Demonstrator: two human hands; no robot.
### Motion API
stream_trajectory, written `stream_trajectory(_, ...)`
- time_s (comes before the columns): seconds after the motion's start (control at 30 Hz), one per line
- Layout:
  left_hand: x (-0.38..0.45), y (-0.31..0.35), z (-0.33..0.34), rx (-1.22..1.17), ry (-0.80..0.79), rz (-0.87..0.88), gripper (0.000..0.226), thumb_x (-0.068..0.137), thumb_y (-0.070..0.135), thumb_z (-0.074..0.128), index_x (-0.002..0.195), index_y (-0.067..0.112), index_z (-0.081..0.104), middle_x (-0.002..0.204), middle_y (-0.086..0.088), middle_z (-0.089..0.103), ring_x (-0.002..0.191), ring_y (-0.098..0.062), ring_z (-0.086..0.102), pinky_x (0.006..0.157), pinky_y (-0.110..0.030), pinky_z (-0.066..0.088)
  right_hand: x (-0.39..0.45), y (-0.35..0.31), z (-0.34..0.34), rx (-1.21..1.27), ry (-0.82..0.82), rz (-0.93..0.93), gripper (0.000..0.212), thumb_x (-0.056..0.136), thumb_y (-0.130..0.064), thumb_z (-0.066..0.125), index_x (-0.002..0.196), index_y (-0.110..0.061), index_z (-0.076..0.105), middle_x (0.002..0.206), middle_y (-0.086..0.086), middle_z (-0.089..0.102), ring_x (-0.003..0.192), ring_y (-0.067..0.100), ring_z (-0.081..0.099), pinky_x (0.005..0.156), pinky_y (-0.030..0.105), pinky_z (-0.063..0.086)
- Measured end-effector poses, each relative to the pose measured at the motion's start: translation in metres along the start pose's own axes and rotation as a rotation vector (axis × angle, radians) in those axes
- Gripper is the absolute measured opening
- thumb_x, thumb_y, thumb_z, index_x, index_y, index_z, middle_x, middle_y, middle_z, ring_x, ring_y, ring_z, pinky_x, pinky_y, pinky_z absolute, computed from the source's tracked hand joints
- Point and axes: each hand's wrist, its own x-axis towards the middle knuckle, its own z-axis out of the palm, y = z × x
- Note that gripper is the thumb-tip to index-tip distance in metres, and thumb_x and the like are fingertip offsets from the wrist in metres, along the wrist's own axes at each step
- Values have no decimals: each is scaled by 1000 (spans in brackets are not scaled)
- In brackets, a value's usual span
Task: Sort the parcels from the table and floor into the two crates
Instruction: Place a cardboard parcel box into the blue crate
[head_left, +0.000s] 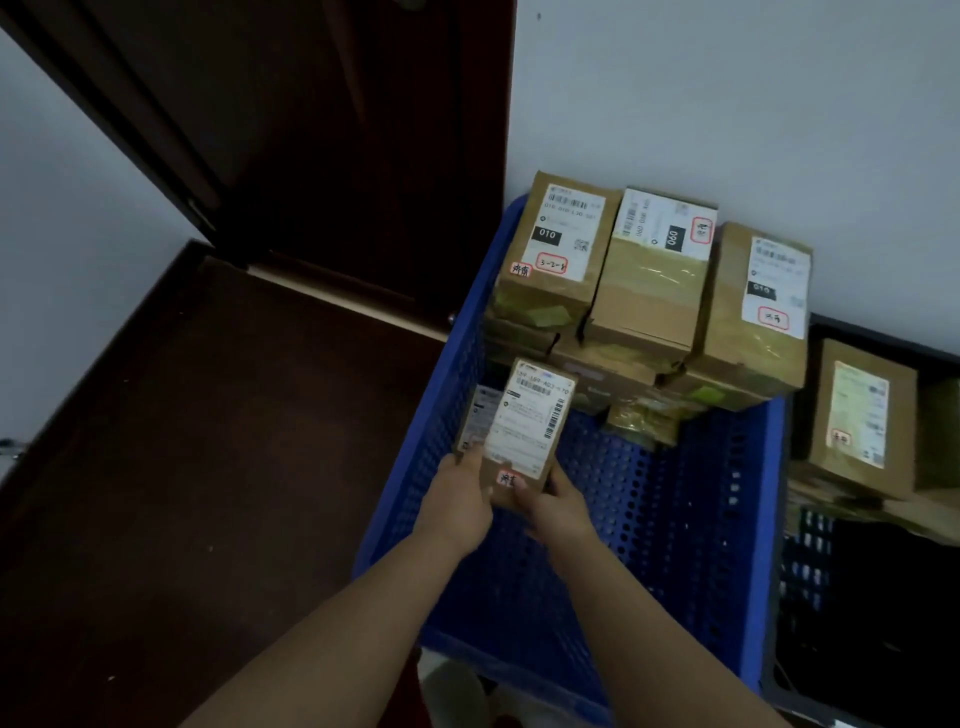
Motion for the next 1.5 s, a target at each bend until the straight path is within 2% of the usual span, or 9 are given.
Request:
stream_trajectory(0.23,47,-27,-7,60,-113,-70,77,99,9,43,154,24,-9,149,-13,30,130,-25,41,109,-36,35,59,-4,36,-93,14,-38,62,93,-14,63,147,-26,36,134,2,57,115,19,56,104,40,46)
stream_trajectory(0.37,57,-31,-4,35,-226,-51,78,100,6,43,154,25,-10,160,-7,8,138,-12,25,109,-15,24,74,-1,40,-184,1,-26,50,95,-1,52,140,-21,45,131,5,59,114,19,56,104,37,46)
stream_trajectory(0.5,58,-25,-5,111,-237,-68,77,100,8,43,154,23,-10,162,-8,-3,146,-23,15,117,-28,16,69,-3,35,-270,-35,-27,53,97,-9,54,145,-17,36,139,4,51,113,15,52,101,25,42)
stream_trajectory(0.63,45,-10,-16,178,-209,-55,71,100,11,43,156,17,-1,159,-13,9,142,-27,24,118,-36,23,47,-12,19,-372,35,-17,64,96,-16,59,150,-9,25,146,9,43,119,19,47,84,19,37)
stream_trajectory(0.8,9,28,-37,289,-169,4,63,101,20,44,155,15,12,156,-13,19,138,-28,29,114,-39,30,3,-33,-7,-488,104,-70,69,96,-27,59,152,-10,24,154,8,33,134,24,42,90,21,38)
stream_trajectory(1.03,-58,114,-71,542,-65,168,51,101,26,44,148,13,30,149,-11,32,133,-31,34,105,-45,38,-97,-83,-54,-842,158,-296,61,97,-36,54,149,-14,30,144,10,46,124,28,49,92,32,46)
stream_trajectory(1.17,-98,170,-90,839,-18,269,31,99,28,45,126,14,51,130,-12,48,119,-32,44,92,-43,42,-164,-117,-83,-1245,211,-535,44,96,-32,52,134,-14,44,127,13,55,116,32,50,91,38,46)
stream_trajectory(1.3,-128,247,-112,1043,138,446,26,95,22,46,115,13,59,120,-11,55,108,-29,54,73,-37,43,-228,-167,-119,-1452,415,-713,37,94,-30,50,127,-13,48,124,14,57,114,33,48,85,38,43)
stream_trajectory(1.5,-175,366,-131,1176,317,679,20,96,22,44,108,16,60,110,-4,58,102,-25,53,69,-35,41,-320,-227,-182,-1464,749,-838,39,97,-30,46,131,-12,48,127,11,55,121,30,43,90,37,40)
